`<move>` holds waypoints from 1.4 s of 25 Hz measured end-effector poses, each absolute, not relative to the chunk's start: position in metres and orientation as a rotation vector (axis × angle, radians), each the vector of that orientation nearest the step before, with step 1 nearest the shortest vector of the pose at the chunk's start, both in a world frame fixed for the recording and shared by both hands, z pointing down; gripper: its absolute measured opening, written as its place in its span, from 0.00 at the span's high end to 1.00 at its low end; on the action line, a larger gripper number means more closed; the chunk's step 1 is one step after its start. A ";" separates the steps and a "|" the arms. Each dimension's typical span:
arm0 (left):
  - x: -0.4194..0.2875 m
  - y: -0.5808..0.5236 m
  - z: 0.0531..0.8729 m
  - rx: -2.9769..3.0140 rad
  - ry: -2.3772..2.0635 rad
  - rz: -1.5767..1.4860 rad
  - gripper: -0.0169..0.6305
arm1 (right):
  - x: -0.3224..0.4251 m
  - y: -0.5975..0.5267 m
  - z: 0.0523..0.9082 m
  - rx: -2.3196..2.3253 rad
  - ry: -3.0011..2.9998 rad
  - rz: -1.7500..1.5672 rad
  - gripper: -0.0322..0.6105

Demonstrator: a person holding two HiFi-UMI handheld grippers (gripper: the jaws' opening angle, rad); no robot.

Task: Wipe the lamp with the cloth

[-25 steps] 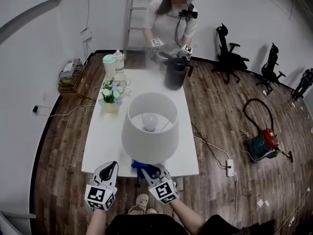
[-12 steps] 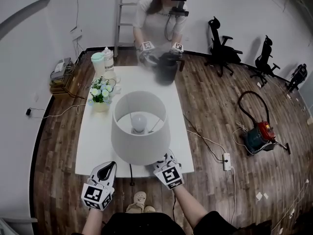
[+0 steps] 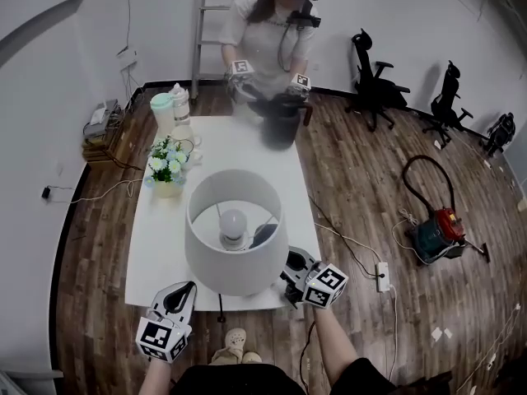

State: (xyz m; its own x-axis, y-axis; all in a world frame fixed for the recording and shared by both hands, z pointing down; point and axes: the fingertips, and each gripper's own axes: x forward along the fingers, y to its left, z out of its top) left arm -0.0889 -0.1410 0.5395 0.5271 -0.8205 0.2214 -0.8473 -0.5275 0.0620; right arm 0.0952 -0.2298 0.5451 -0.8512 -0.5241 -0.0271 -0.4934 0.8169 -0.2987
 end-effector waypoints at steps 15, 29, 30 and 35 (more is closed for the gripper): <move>-0.106 -0.170 0.551 2.552 -1.474 0.294 0.96 | 0.010 -0.265 0.528 0.241 2.898 -0.669 0.83; -0.094 -0.183 0.547 2.592 -1.439 0.236 0.96 | 0.072 -0.278 0.546 -0.602 3.119 -0.463 0.83; -0.096 -0.181 0.550 2.586 -1.440 0.231 0.96 | 0.089 -0.272 0.537 -0.711 3.052 -0.422 0.83; -0.103 -0.174 0.559 2.541 -1.466 0.209 0.96 | 0.133 -0.213 0.521 -0.978 2.884 -0.345 0.83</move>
State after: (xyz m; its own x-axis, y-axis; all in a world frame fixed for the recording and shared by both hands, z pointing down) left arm -0.1031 -0.1743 0.5594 0.4979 -0.8387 0.2207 -0.8670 -0.4878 0.1020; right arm 0.1326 -0.2127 0.5215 -0.7938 -0.6081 -0.0002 -0.5910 0.7715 -0.2358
